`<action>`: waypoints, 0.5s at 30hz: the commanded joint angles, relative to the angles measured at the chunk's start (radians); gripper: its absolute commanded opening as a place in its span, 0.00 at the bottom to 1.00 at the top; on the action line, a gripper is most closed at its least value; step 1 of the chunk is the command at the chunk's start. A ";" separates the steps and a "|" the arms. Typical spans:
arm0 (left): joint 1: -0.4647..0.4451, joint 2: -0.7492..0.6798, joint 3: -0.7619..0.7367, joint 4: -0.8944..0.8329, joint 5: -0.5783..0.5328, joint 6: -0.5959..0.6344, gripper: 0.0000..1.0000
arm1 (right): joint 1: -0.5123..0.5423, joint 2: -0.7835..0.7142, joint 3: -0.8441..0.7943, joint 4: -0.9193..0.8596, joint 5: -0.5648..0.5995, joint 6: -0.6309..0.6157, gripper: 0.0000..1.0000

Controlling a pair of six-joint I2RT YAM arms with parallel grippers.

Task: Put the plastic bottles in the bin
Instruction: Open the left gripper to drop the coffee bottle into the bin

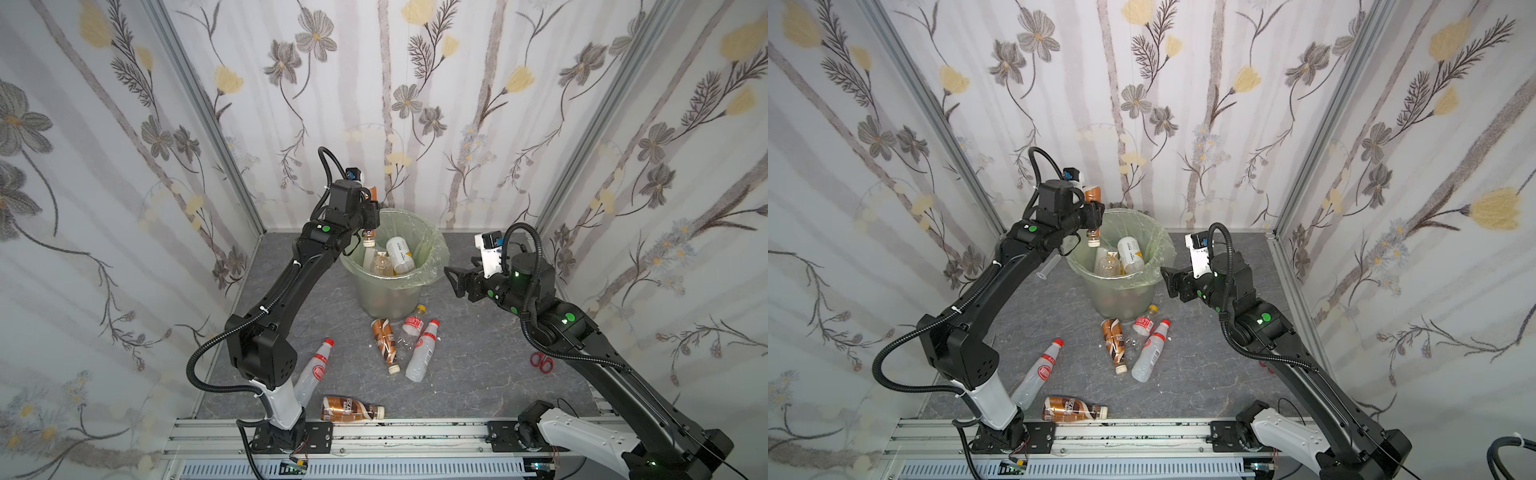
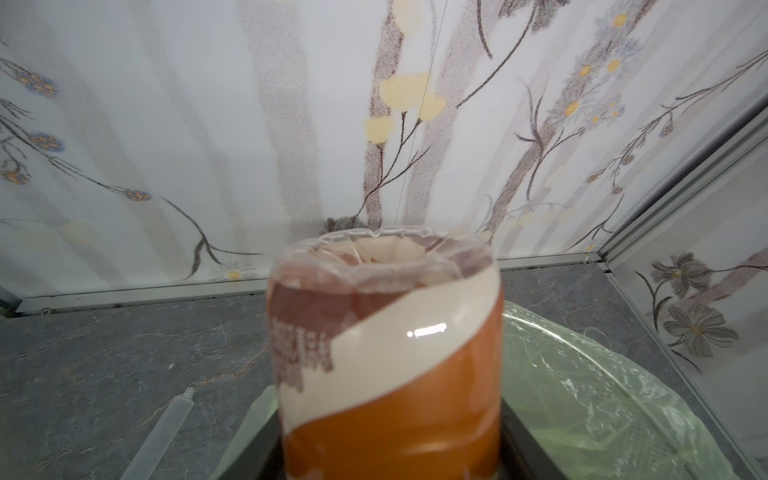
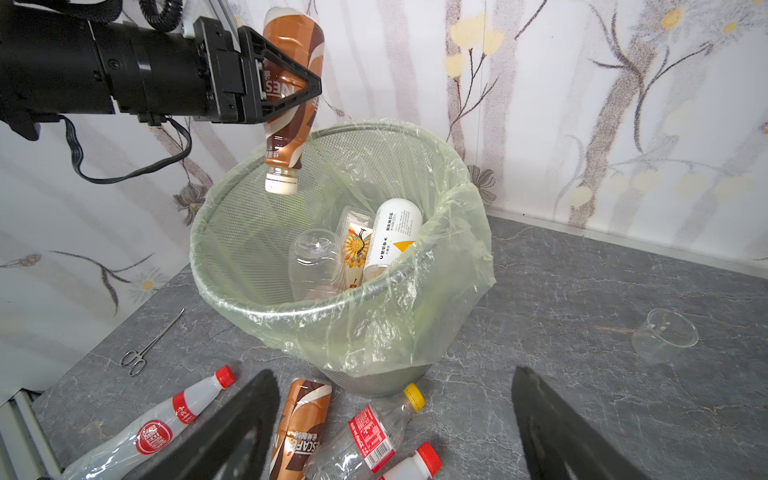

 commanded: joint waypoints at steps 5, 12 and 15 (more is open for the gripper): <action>-0.016 -0.048 -0.043 0.070 -0.068 0.086 0.70 | -0.001 -0.005 -0.004 0.038 0.004 0.008 0.88; -0.016 -0.112 -0.135 0.095 -0.102 0.097 0.76 | -0.001 0.002 0.003 0.035 0.003 0.006 0.88; -0.016 -0.142 -0.159 0.102 -0.122 0.091 0.77 | -0.001 0.005 0.008 0.029 0.003 0.005 0.88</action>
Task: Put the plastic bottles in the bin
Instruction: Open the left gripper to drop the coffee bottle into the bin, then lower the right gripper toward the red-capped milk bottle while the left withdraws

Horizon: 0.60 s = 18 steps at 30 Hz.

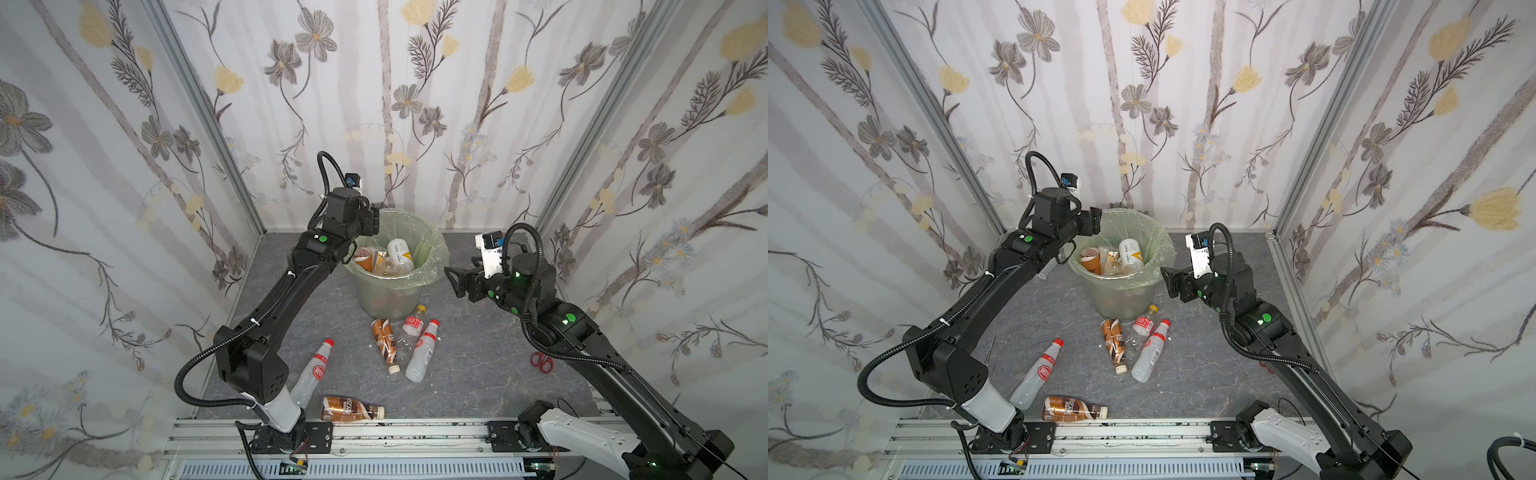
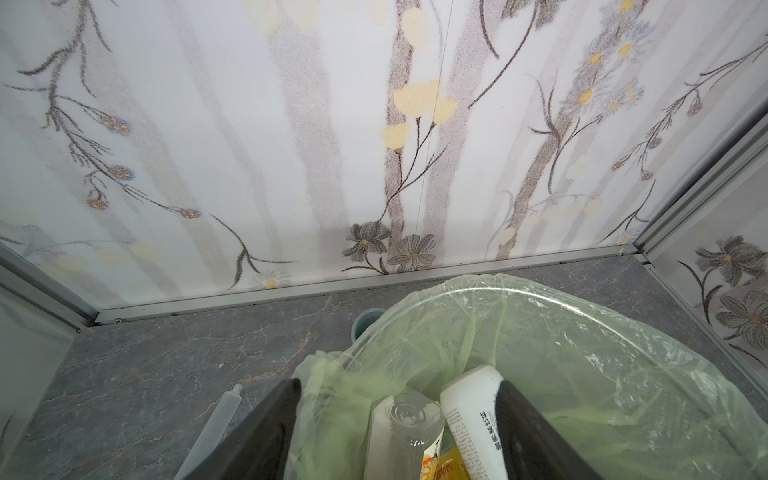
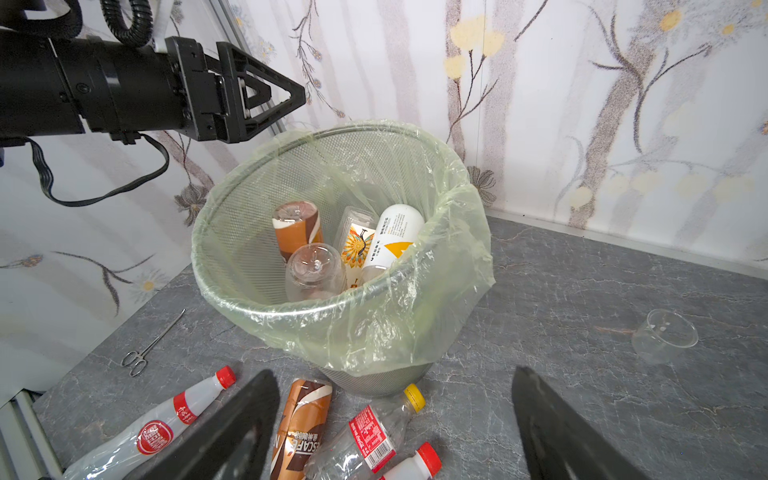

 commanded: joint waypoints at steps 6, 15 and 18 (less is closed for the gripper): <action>0.000 -0.145 -0.122 0.048 -0.094 -0.024 0.83 | 0.000 0.014 -0.002 -0.011 -0.022 -0.002 0.88; 0.065 -0.486 -0.552 0.042 -0.141 -0.155 0.88 | 0.003 -0.012 -0.106 -0.073 -0.050 0.039 0.88; 0.144 -0.586 -0.666 0.033 -0.068 -0.211 0.88 | 0.014 -0.021 -0.151 -0.090 -0.022 0.077 0.88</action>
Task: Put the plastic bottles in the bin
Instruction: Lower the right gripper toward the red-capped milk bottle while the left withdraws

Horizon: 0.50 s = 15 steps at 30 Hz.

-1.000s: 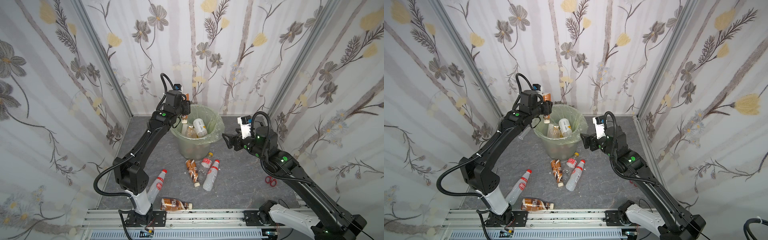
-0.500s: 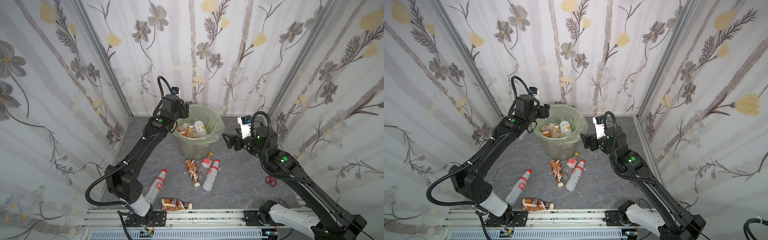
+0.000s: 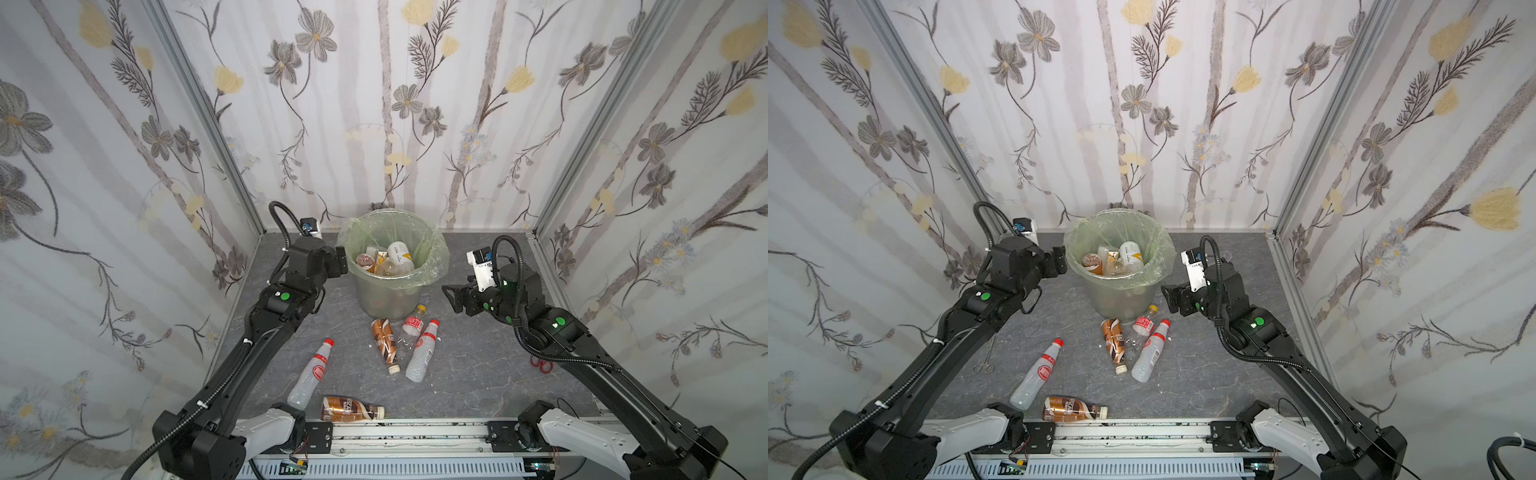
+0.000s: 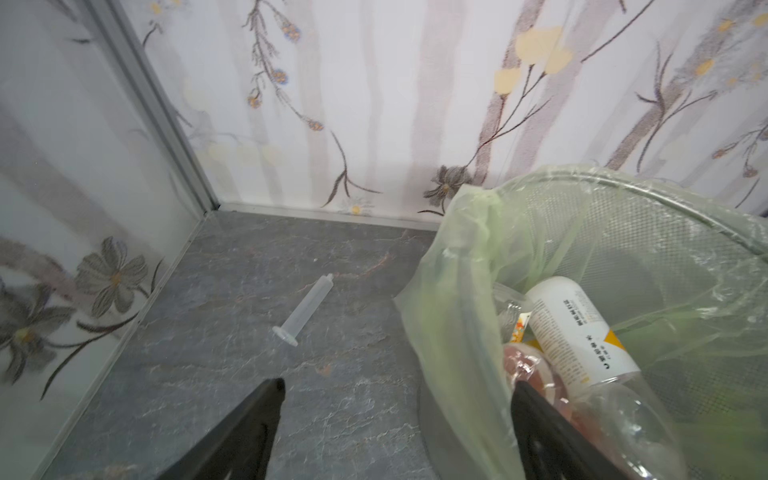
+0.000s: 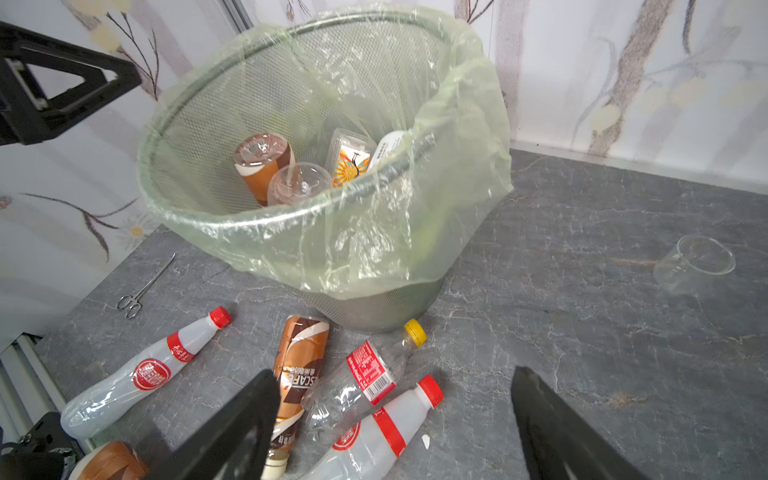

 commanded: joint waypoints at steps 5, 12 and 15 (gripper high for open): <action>0.163 -0.069 -0.150 -0.013 0.175 -0.127 0.88 | 0.042 -0.003 -0.116 -0.006 0.036 0.148 0.88; 0.255 0.026 -0.192 -0.017 0.279 -0.171 0.88 | 0.128 0.023 -0.187 -0.057 0.151 0.342 0.88; 0.277 0.051 -0.204 -0.016 0.306 -0.179 0.88 | 0.164 0.038 -0.236 -0.032 0.147 0.427 0.88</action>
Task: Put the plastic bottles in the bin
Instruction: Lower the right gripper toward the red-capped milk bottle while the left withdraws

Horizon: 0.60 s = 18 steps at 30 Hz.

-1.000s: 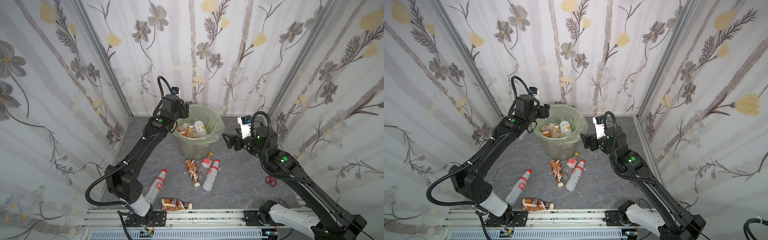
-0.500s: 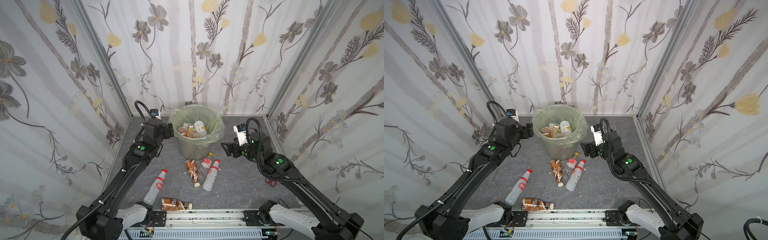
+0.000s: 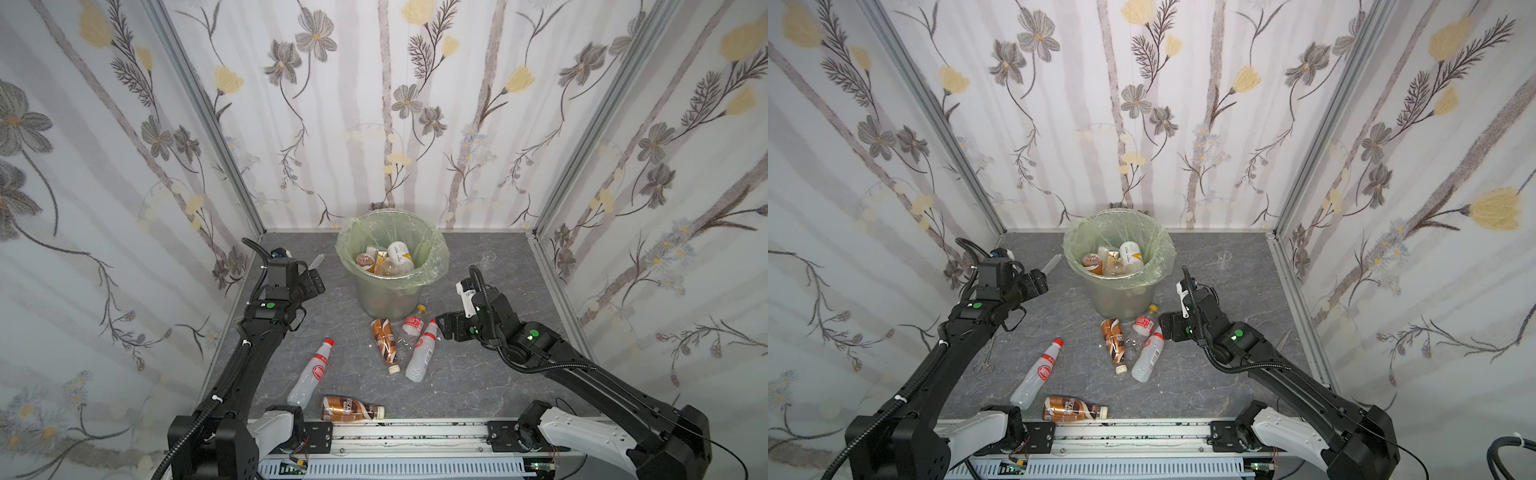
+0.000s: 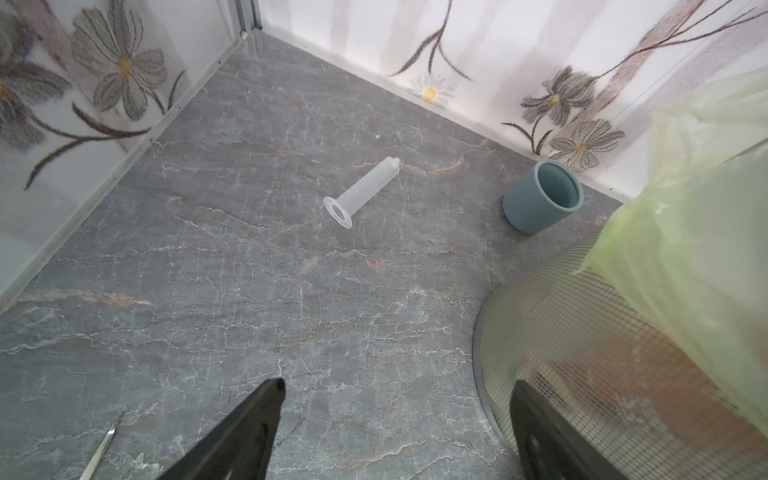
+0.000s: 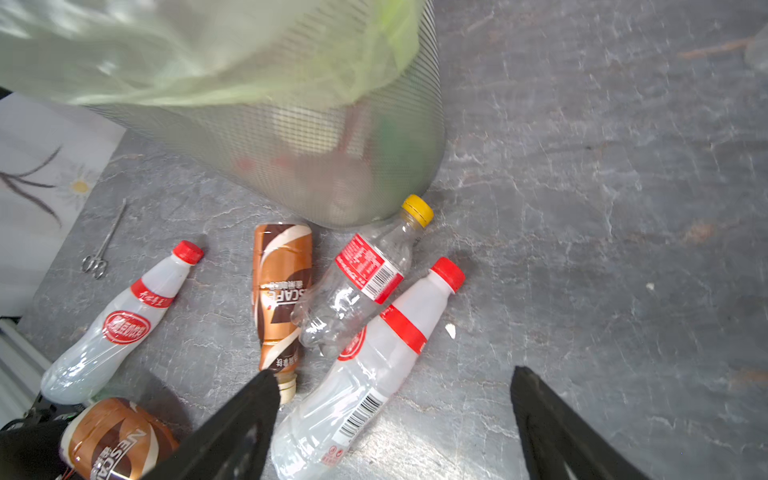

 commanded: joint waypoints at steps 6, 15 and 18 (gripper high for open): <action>0.033 0.006 -0.024 0.004 0.076 -0.022 0.88 | 0.078 0.090 -0.115 0.043 0.023 0.257 0.89; 0.048 0.011 -0.016 0.004 0.091 -0.017 0.88 | 0.171 0.188 -0.141 0.137 0.019 0.335 0.89; 0.049 0.015 -0.017 0.004 0.094 -0.015 0.88 | 0.181 0.213 -0.138 0.170 0.016 0.344 0.89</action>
